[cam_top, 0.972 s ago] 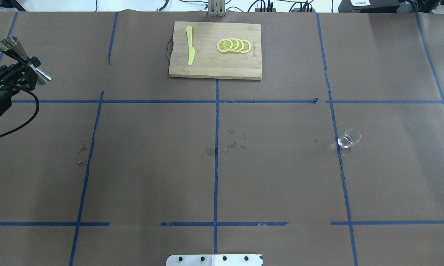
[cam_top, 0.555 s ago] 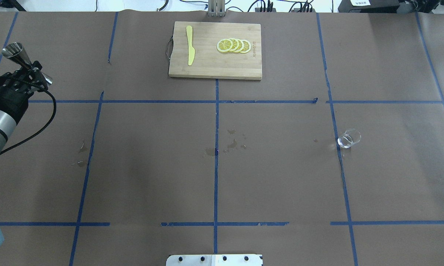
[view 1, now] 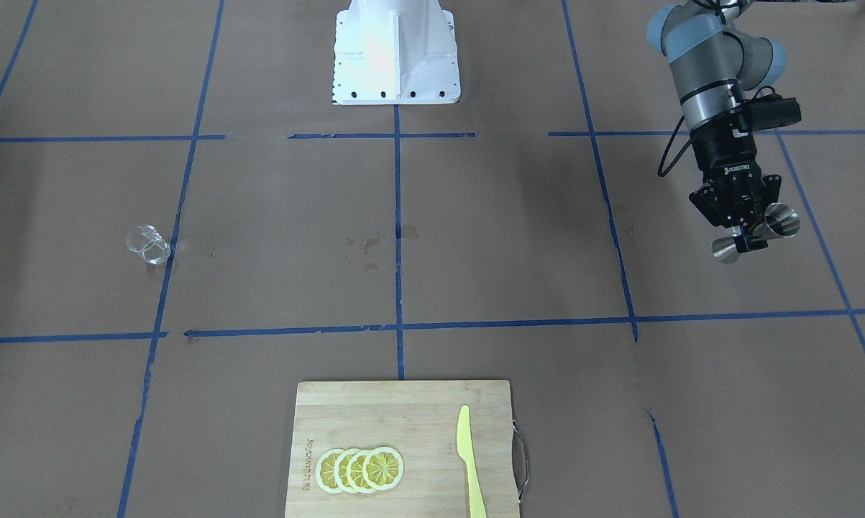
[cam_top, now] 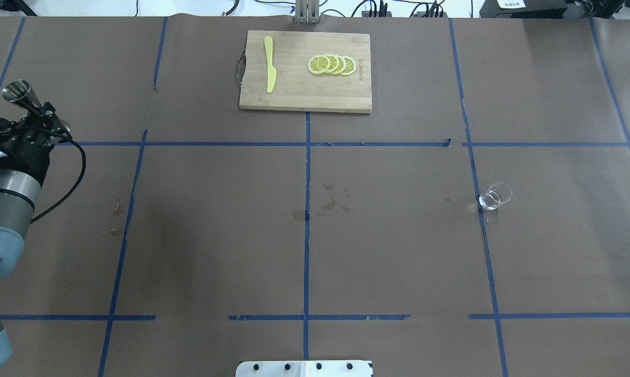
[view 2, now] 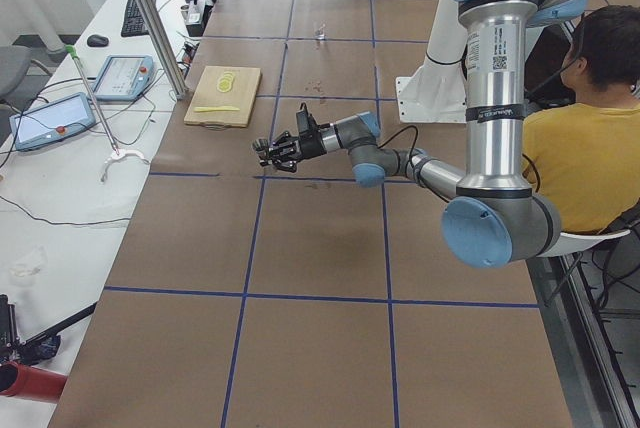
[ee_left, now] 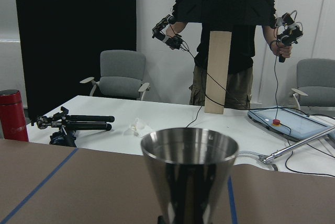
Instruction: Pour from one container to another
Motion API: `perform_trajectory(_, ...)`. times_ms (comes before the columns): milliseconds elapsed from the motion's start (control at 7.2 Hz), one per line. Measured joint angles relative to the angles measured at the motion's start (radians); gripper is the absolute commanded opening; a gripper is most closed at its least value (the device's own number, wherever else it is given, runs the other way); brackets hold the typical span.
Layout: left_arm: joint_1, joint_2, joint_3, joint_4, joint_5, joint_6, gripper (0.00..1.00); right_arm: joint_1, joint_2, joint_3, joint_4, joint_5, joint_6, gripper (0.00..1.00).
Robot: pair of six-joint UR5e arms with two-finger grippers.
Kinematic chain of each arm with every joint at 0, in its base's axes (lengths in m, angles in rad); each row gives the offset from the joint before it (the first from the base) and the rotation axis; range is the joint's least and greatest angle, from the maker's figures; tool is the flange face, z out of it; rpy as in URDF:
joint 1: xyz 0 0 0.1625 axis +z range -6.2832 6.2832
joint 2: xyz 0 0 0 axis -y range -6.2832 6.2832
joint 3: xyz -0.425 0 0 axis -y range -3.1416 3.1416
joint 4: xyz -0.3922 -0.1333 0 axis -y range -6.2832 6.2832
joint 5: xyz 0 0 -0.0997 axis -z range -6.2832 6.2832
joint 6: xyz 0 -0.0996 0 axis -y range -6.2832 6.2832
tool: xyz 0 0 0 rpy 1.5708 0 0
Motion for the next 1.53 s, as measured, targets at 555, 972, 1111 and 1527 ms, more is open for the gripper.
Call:
perform_trajectory(555, 0.106, -0.020, 0.084, 0.000, 0.104, -0.089, 0.00, 0.000, 0.001, -0.002, 0.000, 0.000, 0.000, 1.00)
perform_trajectory(972, 0.190, -0.029, 0.130, -0.002, 0.124, -0.106, 0.00, 0.000, 0.000, -0.004, 0.000, 0.000, -0.001, 1.00)
perform_trajectory(1111, 0.221, -0.029, 0.139, -0.003, 0.132, -0.107, 0.00, 0.000, 0.000, -0.005, 0.000, 0.000, -0.001, 1.00)
perform_trajectory(1527, 0.289, -0.029, 0.148, -0.007, 0.170, -0.108, 0.00, 0.000, 0.000, -0.006, 0.000, -0.001, -0.002, 1.00)
